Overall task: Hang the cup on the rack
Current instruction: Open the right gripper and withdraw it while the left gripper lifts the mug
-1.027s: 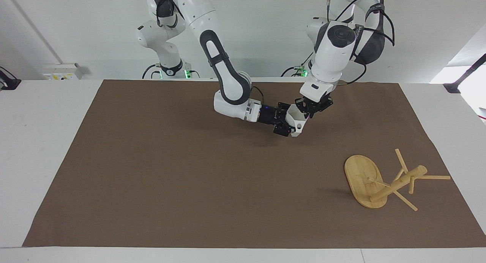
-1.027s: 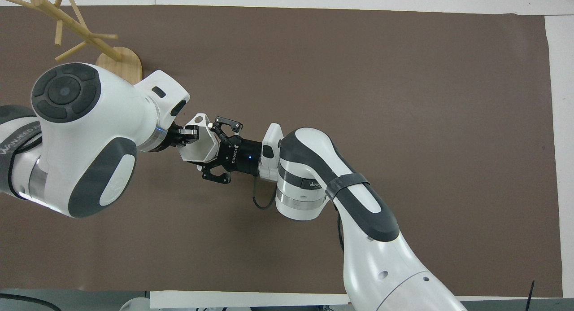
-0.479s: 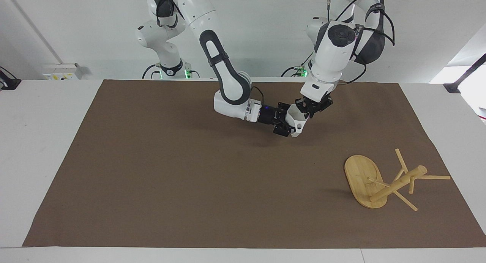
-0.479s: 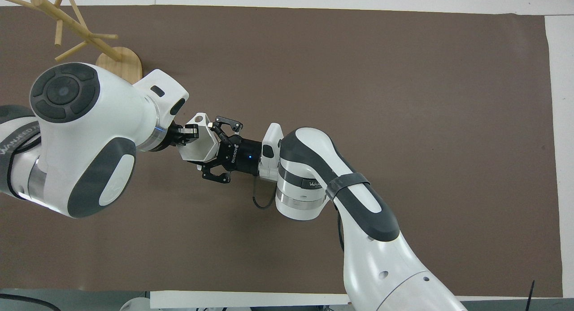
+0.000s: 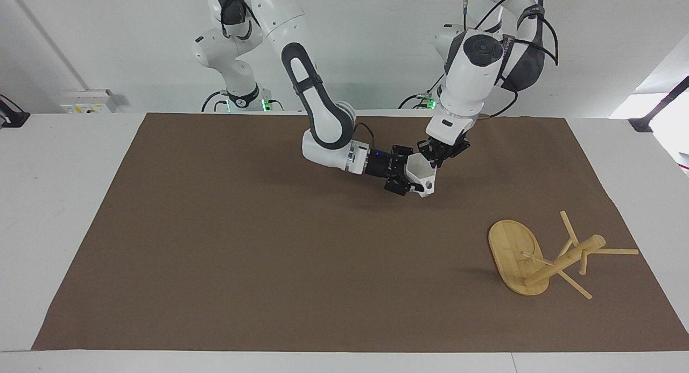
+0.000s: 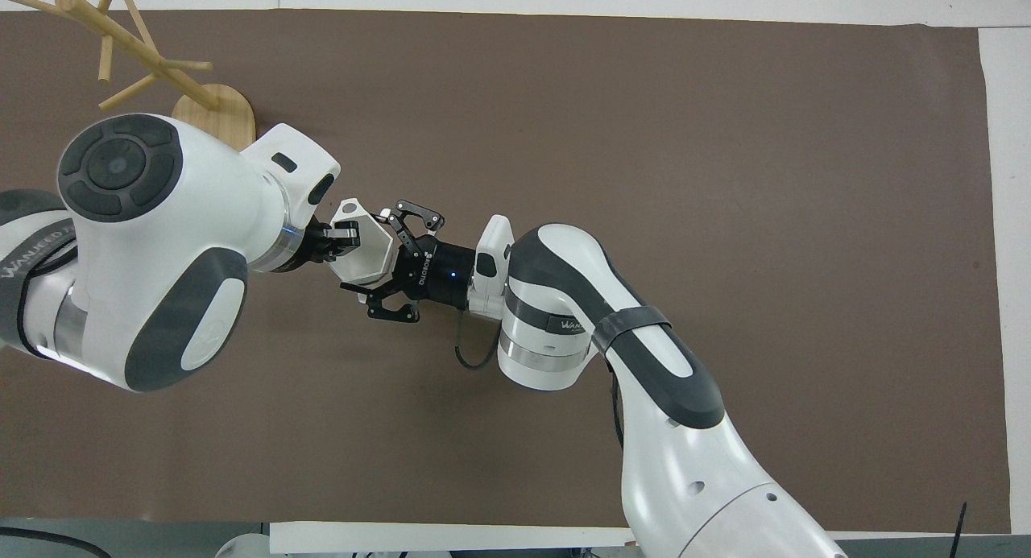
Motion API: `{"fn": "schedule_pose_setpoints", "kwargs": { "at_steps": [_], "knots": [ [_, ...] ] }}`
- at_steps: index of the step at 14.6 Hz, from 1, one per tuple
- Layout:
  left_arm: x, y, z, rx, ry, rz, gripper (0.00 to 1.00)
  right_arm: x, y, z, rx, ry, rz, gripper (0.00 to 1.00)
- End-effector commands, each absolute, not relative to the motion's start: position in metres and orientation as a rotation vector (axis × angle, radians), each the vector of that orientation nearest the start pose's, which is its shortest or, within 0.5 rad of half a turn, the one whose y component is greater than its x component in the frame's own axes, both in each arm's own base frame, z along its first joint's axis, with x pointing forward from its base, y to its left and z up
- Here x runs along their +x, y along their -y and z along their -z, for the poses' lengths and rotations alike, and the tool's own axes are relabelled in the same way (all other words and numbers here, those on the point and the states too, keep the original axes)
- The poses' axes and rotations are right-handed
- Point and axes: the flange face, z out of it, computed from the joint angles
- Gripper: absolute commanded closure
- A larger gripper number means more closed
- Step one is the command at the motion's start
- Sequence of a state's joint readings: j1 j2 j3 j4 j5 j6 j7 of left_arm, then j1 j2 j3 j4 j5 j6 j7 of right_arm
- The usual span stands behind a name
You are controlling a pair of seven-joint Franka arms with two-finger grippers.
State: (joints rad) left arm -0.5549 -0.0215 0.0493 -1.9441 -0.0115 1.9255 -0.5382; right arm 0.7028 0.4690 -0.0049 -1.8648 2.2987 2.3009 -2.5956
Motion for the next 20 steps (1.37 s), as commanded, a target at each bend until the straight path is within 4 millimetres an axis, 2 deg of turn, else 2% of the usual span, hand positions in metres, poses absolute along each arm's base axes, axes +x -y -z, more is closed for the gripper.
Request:
{"fn": "schedule_pose_setpoints", "kwargs": {
  "at_steps": [1,5,8,10,14,18,20],
  "knots": [
    [0.481,0.267,-0.488,-3.161,0.084,0.004,1.00,0.519,-0.403,-0.285,-1.506,1.128,1.412,0.00],
    [0.487,0.268,-0.492,-3.165,0.098,0.019,1.00,0.558,-0.334,-0.282,-1.458,1.264,1.419,0.00],
    [0.491,0.265,-0.493,-3.173,0.114,0.039,1.00,0.576,-0.280,-0.284,-1.395,1.335,1.406,0.00],
    [0.500,0.257,-0.494,-3.178,0.126,0.065,1.00,0.590,-0.228,-0.285,-1.355,1.403,1.369,0.00],
    [0.541,0.224,-0.504,-3.247,0.257,0.219,1.00,0.601,-0.124,-0.284,-1.317,1.510,1.187,0.00],
    [0.568,0.189,-0.501,-3.270,0.333,0.521,1.00,0.595,-0.030,-0.312,-1.400,1.611,0.963,0.00],
    [0.581,0.177,-0.492,-3.261,0.363,0.583,1.00,0.587,0.010,-0.345,-1.493,1.656,0.855,0.00]
  ]
}}
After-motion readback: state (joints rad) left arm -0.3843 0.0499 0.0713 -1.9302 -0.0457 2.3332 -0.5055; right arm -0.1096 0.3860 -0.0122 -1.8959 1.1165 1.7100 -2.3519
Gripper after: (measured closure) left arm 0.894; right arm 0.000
